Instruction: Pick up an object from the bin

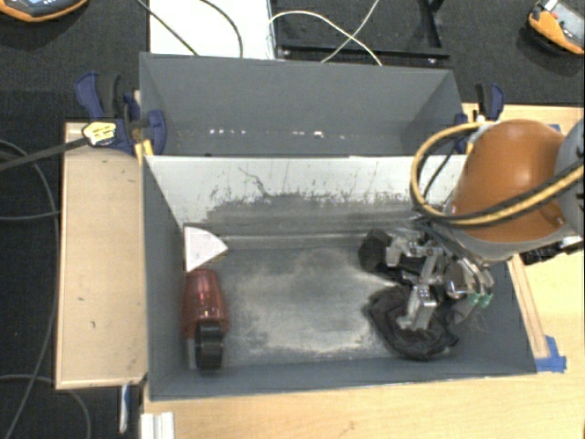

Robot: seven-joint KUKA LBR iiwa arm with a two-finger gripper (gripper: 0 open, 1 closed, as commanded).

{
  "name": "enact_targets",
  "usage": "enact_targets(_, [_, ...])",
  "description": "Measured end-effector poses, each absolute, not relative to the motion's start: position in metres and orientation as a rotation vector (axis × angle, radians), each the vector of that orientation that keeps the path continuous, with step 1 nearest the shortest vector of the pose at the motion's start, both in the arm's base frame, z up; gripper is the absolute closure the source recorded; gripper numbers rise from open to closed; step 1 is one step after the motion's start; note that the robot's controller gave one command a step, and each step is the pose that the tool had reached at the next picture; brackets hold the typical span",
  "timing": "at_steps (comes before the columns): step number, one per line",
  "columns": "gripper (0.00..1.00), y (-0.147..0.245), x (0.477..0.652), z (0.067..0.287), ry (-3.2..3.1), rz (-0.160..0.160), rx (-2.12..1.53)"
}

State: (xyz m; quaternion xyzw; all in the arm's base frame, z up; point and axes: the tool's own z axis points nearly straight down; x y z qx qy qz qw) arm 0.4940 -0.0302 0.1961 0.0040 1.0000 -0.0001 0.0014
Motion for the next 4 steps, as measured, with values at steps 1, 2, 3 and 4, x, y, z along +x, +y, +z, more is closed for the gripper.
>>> enact_targets(1, [0.00,-0.097,0.488,0.075,3.031,0.001,0.873])
enact_targets(2, [0.00,-0.077,0.494,0.071,3.111,0.001,0.430])
enact_targets(3, [0.00,-0.095,0.487,0.075,3.036,0.005,0.867])
enact_targets(4, [0.00,-0.077,0.495,0.072,3.111,0.001,0.430])
